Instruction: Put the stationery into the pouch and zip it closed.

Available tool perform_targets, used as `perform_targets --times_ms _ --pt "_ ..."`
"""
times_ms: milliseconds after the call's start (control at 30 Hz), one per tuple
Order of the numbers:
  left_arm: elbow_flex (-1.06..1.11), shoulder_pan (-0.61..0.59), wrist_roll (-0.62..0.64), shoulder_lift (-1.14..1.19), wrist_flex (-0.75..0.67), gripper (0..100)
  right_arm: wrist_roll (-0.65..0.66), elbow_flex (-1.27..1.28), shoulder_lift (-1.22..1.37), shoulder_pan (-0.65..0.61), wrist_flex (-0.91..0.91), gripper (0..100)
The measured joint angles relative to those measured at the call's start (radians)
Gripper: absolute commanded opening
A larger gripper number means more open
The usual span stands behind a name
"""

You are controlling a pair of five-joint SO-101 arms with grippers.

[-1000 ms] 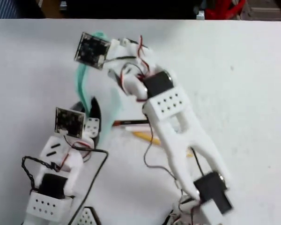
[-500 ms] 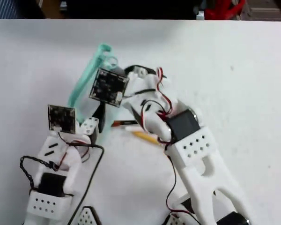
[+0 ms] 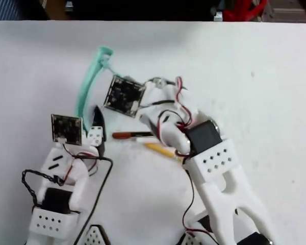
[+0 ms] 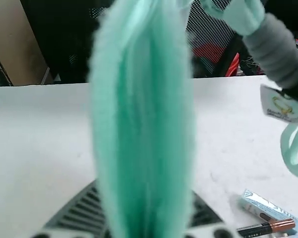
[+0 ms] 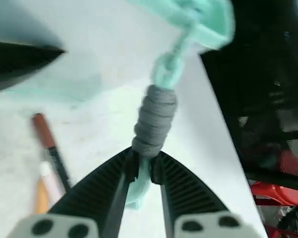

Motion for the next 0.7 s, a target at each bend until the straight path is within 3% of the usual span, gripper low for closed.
perform_targets --times_ms 433,700 --pt "0.002 0.023 -0.057 0.000 0.000 2 -0.086 -0.038 -0.167 -0.290 0.230 2.0" --pt "0.002 0.023 -0.055 0.000 0.000 2 -0.092 -0.038 -0.207 -0.328 0.325 4.2"
